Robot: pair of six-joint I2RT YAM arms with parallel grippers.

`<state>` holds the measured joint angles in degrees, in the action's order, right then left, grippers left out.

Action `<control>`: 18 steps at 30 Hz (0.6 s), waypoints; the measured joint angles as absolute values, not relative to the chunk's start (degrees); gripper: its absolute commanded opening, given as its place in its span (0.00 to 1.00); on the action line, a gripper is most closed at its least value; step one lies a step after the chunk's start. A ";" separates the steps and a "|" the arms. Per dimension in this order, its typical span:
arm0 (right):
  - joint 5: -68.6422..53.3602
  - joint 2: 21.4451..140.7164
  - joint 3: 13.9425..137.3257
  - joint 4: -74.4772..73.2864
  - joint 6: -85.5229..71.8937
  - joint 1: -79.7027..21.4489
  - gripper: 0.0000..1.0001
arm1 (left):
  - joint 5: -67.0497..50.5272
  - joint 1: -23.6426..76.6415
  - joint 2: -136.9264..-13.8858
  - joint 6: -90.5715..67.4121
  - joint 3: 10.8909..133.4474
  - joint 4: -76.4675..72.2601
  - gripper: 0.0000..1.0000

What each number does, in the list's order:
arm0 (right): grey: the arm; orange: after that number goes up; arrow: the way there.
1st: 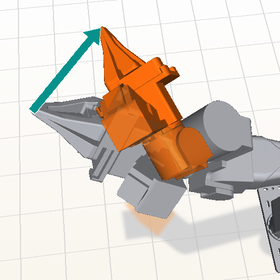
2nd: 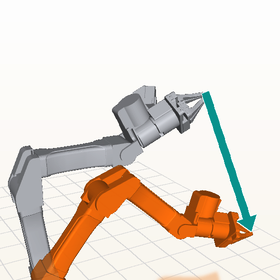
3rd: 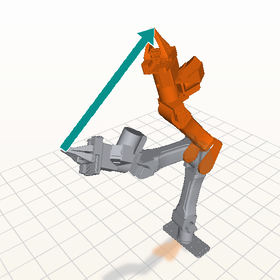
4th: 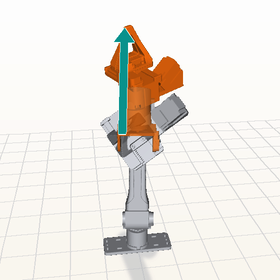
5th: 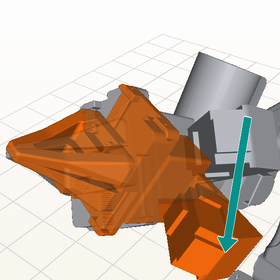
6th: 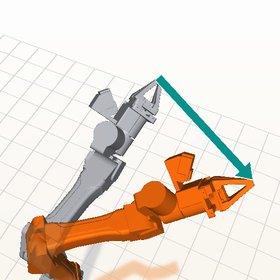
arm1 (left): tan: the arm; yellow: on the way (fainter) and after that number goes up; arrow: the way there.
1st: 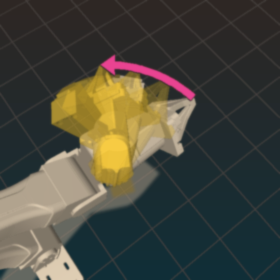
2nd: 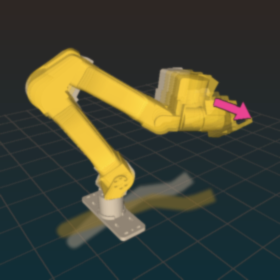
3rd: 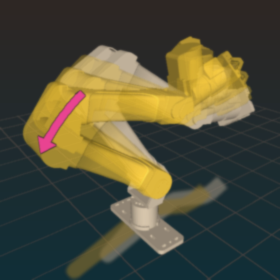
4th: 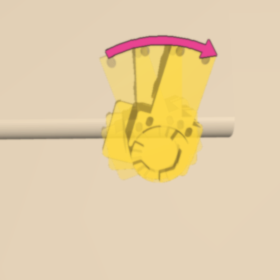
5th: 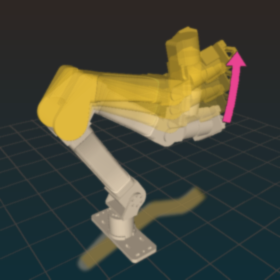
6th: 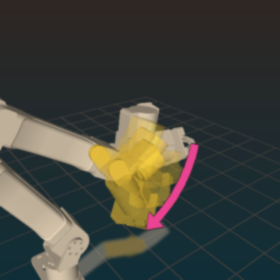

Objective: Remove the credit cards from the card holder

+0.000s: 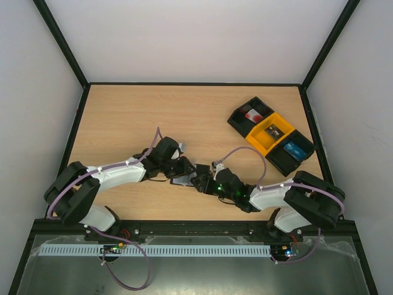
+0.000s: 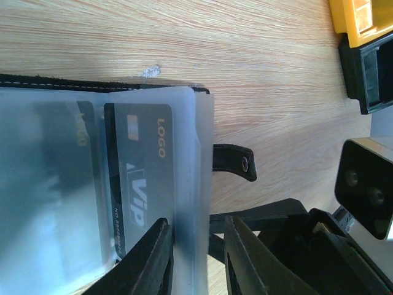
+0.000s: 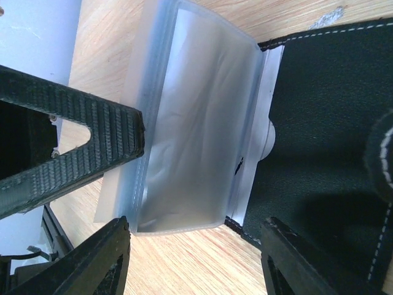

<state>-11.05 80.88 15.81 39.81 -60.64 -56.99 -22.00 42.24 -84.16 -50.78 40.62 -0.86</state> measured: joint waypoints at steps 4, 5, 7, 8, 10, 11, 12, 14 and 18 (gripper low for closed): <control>-11.68 82.91 16.93 40.12 -60.73 -56.99 0.49 | -21.98 42.48 -84.16 -51.16 40.62 -0.89 0.29; -11.68 83.31 17.17 40.18 -60.77 -56.99 0.46 | -21.91 42.48 -84.16 -51.24 40.62 -0.89 0.29; -11.64 84.05 17.41 40.56 -60.88 -56.99 0.40 | -21.67 42.48 -84.16 -51.31 40.60 -0.89 0.30; -11.53 84.36 17.43 40.66 -61.01 -56.99 0.38 | -21.52 42.48 -84.12 -51.35 40.60 -0.86 0.30; -11.11 85.14 17.41 40.69 -60.99 -56.99 0.35 | -21.34 42.48 -84.09 -51.42 40.60 -0.86 0.31; -10.81 85.60 17.41 40.66 -60.95 -56.99 0.34 | -21.23 42.48 -84.09 -51.42 40.60 -0.86 0.32; -10.52 86.04 17.41 40.64 -60.97 -56.99 0.34 | -21.04 42.48 -84.09 -51.42 40.60 -0.80 0.32; -10.17 86.74 17.41 40.60 -60.95 -56.99 0.32 | -20.53 42.48 -84.09 -51.40 40.60 -0.67 0.34; -9.54 86.94 17.32 40.60 -60.95 -56.99 0.29 | -19.07 42.48 -84.05 -50.83 40.60 0.34 0.39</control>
